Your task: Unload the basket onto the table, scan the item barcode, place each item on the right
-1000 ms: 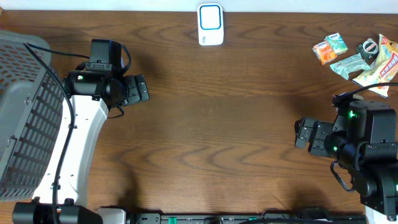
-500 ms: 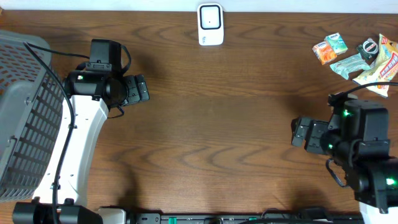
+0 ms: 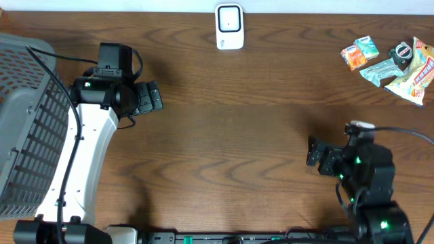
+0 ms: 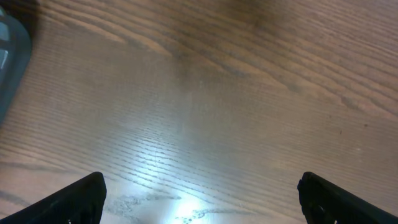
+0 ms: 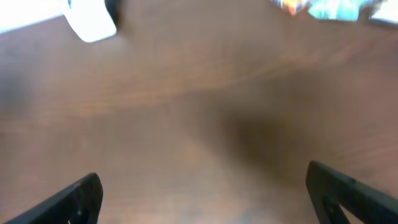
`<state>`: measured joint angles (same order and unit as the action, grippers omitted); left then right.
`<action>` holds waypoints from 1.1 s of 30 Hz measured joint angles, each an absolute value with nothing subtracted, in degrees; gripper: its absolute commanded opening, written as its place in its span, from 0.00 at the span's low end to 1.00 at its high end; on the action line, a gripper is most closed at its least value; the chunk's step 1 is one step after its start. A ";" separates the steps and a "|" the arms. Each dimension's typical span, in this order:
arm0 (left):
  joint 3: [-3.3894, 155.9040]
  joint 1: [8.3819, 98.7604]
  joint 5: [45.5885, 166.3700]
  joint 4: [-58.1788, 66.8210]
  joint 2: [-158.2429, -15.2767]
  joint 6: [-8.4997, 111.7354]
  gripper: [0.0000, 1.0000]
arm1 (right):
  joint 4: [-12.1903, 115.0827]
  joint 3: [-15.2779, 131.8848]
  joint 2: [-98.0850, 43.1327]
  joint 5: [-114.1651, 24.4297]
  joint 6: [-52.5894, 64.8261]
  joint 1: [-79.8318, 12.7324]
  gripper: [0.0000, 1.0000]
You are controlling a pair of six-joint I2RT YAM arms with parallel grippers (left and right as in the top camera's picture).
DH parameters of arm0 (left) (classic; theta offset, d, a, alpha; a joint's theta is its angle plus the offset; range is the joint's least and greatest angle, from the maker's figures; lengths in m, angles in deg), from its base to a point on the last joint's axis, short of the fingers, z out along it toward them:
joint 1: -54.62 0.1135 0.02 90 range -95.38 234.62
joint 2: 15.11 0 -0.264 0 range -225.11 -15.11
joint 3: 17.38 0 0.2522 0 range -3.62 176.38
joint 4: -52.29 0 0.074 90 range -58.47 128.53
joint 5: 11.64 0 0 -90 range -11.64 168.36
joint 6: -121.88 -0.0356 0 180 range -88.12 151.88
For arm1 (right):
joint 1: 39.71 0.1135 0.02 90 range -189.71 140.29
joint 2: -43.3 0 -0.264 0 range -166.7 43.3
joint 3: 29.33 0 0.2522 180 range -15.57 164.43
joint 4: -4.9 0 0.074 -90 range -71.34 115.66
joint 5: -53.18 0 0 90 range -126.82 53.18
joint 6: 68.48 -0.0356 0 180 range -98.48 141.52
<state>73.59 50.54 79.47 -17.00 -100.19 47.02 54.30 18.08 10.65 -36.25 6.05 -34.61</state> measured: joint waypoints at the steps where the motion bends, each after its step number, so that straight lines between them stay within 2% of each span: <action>1: 73.59 50.54 79.47 -16.96 -100.19 47.02 0.98 | 51.96 16.33 12.69 -36.20 6.60 -34.61 0.99; 9: 73.59 50.54 79.49 -17.00 -100.19 47.02 0.98 | 35.02 0.46 28.79 -37.58 10.53 -34.63 0.99; 15: 73.59 50.54 79.47 -17.00 -100.19 47.02 0.98 | 26.87 -9.40 37.23 -38.15 11.39 -35.66 0.99; 25: 73.59 50.54 79.47 -17.00 -100.19 47.00 0.98 | 19.20 -14.60 41.97 -38.19 11.63 -35.77 0.99; 33: 73.59 50.54 79.47 -16.98 -100.19 47.02 0.98 | 22.04 -14.99 42.48 -38.34 11.95 -37.63 0.99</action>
<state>73.59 50.54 79.47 -16.98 -100.19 47.02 22.04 -14.99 42.48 -38.34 11.95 -37.63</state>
